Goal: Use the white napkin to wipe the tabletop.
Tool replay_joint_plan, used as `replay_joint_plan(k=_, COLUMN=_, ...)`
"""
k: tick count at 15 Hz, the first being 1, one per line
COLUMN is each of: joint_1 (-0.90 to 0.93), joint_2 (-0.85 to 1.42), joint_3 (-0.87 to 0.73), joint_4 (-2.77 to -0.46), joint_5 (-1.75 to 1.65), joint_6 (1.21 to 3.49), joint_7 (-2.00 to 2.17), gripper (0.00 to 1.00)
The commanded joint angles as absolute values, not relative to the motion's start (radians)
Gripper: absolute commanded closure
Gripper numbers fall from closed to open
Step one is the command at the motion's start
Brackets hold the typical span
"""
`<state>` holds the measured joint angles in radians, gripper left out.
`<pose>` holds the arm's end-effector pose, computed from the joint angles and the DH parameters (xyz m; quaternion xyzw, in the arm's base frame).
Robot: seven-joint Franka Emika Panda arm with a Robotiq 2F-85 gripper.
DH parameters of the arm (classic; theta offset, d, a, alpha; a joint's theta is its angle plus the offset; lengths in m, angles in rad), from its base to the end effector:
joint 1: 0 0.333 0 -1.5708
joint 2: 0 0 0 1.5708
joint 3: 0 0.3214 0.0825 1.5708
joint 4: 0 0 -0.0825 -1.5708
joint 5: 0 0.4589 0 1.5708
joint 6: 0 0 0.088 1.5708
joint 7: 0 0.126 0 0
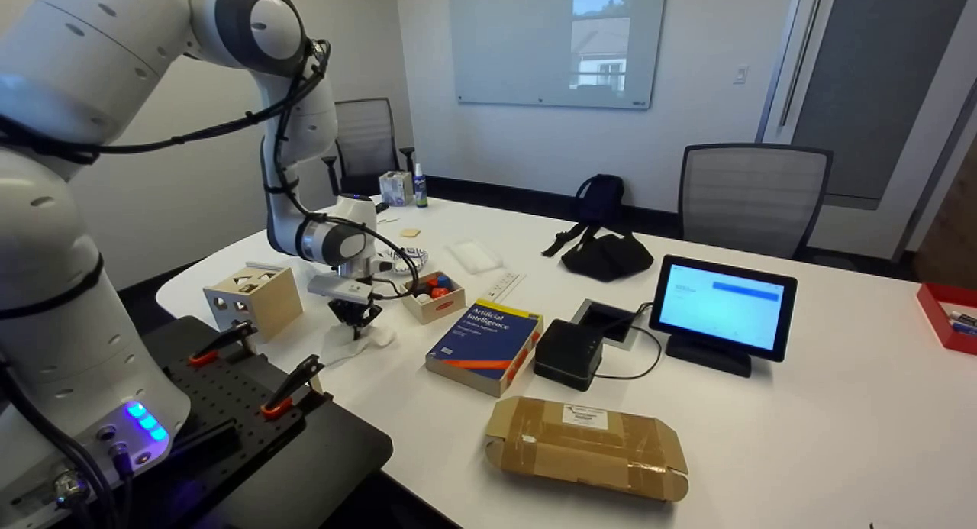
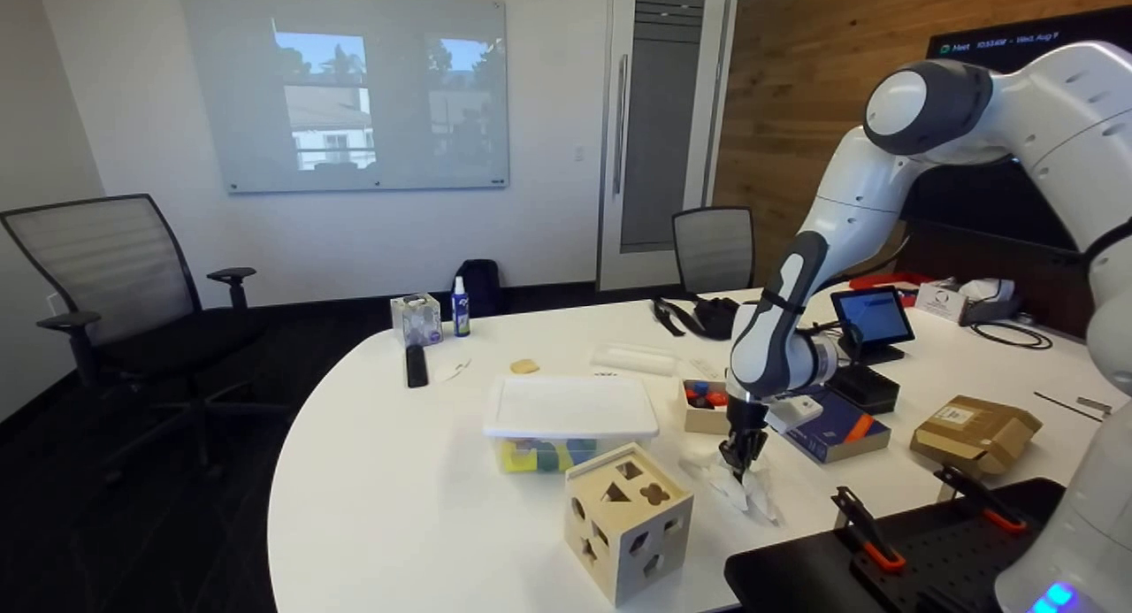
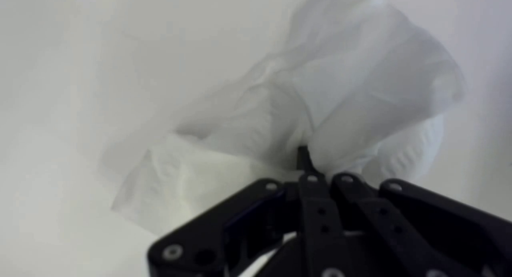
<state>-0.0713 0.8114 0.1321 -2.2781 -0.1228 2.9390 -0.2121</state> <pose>0.4647 0.0576 -0.0926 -0.9806 -0.1790 0.0657 0.0462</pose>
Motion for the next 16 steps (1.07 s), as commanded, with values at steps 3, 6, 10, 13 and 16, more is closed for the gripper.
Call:
replay_joint_plan(k=3, joint_1=-0.069, joint_2=0.812, joint_3=0.036, joint_4=-2.272, joint_5=-0.122, joint_6=3.064, joint_7=-0.188, gripper=0.99)
replay_joint_plan(k=6, joint_1=-0.064, joint_2=0.784, joint_3=-0.015, joint_4=-2.307, joint_5=-0.118, joint_6=3.11, joint_7=-0.171, gripper=0.99)
replay_joint_plan(k=10, joint_1=-0.066, joint_2=0.756, joint_3=-0.024, joint_4=-2.344, joint_5=-0.121, joint_6=3.082, joint_7=-0.166, gripper=0.99)
replay_joint_plan(k=13, joint_1=-0.094, joint_2=0.754, joint_3=0.027, joint_4=-2.355, joint_5=-0.128, joint_6=3.029, joint_7=-0.191, gripper=0.99)
replay_joint_plan(k=16, joint_1=-0.106, joint_2=0.775, joint_3=0.091, joint_4=-2.338, joint_5=-0.128, joint_6=3.037, joint_7=-0.202, gripper=0.99)
